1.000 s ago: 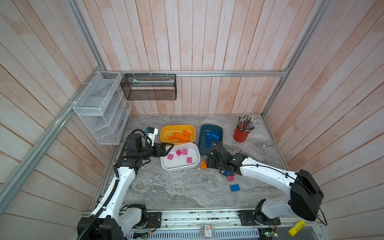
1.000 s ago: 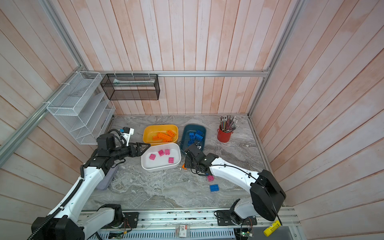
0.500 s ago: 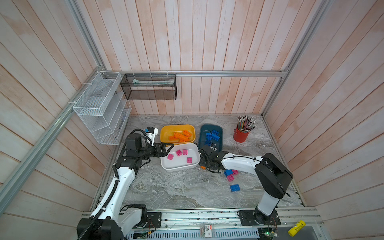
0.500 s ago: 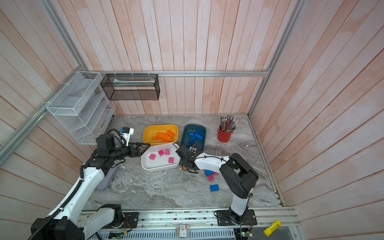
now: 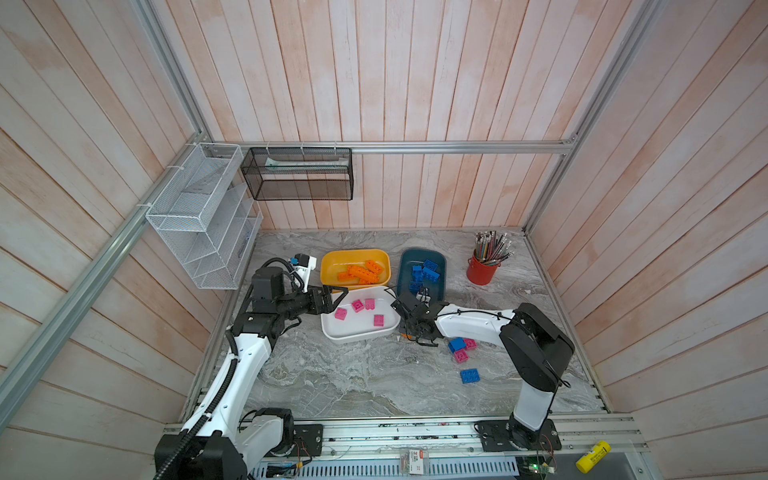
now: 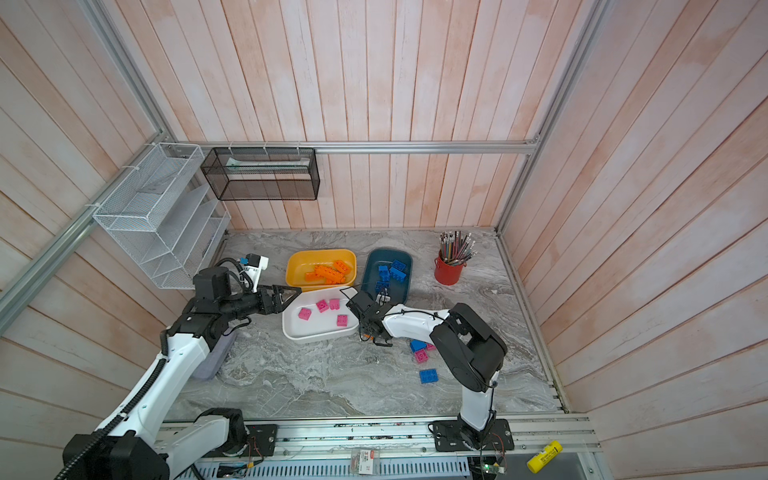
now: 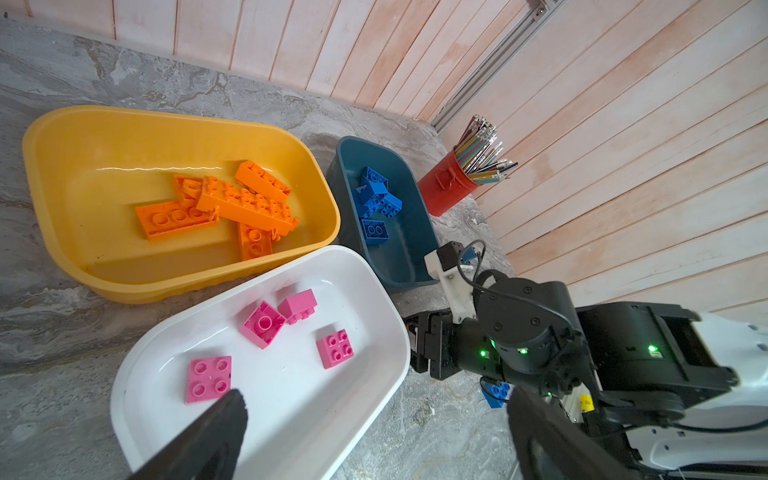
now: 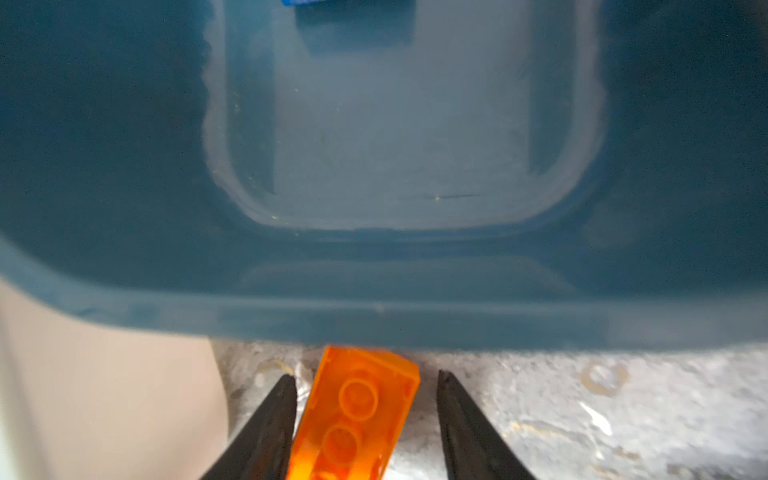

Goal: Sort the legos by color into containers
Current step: 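Lower the right gripper and close it on the flat orange brick, then carry the flat orange brick over the yellow tub and open the right gripper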

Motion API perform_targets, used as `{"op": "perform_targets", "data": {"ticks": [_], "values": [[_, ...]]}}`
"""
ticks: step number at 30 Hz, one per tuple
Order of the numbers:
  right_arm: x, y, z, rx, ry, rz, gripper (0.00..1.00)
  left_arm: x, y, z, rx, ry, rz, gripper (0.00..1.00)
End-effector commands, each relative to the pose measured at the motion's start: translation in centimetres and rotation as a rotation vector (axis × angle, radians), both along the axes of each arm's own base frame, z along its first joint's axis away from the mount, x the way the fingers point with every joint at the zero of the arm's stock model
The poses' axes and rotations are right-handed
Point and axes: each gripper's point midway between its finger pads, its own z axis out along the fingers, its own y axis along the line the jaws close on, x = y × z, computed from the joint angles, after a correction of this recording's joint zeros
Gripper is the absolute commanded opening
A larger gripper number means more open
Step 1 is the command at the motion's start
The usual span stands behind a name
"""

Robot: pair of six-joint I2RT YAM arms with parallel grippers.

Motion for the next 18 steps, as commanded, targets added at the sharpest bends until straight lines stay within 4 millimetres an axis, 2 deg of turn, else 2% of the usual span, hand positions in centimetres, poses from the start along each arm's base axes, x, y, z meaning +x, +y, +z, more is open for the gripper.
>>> {"op": "perform_targets", "data": {"ticks": [1, 5, 11, 15, 18], "values": [[-1.8, -2.1, -1.1, -0.145, 0.055, 0.033, 0.55, 0.3, -0.1, 0.1, 0.002, -0.029, -0.02, 1.0], [-2.6, -2.9, -1.2, -0.191, 0.072, 0.043, 0.54, 0.3, -0.2, 0.0, 0.0, -0.028, -0.023, 1.0], [-2.4, -2.8, -1.3, -0.19, 0.065, 0.046, 0.48, 0.3, -0.2, -0.1, 0.002, -0.024, -0.021, 1.0], [-2.4, -2.8, -1.8, -0.192, 0.074, 0.052, 0.4, 0.3, -0.2, 0.0, 0.001, -0.026, -0.023, 1.0], [-1.9, -2.9, -0.7, -0.157, 0.046, 0.051, 0.33, 0.1, -0.3, 0.3, -0.004, -0.03, -0.025, 1.0]]}}
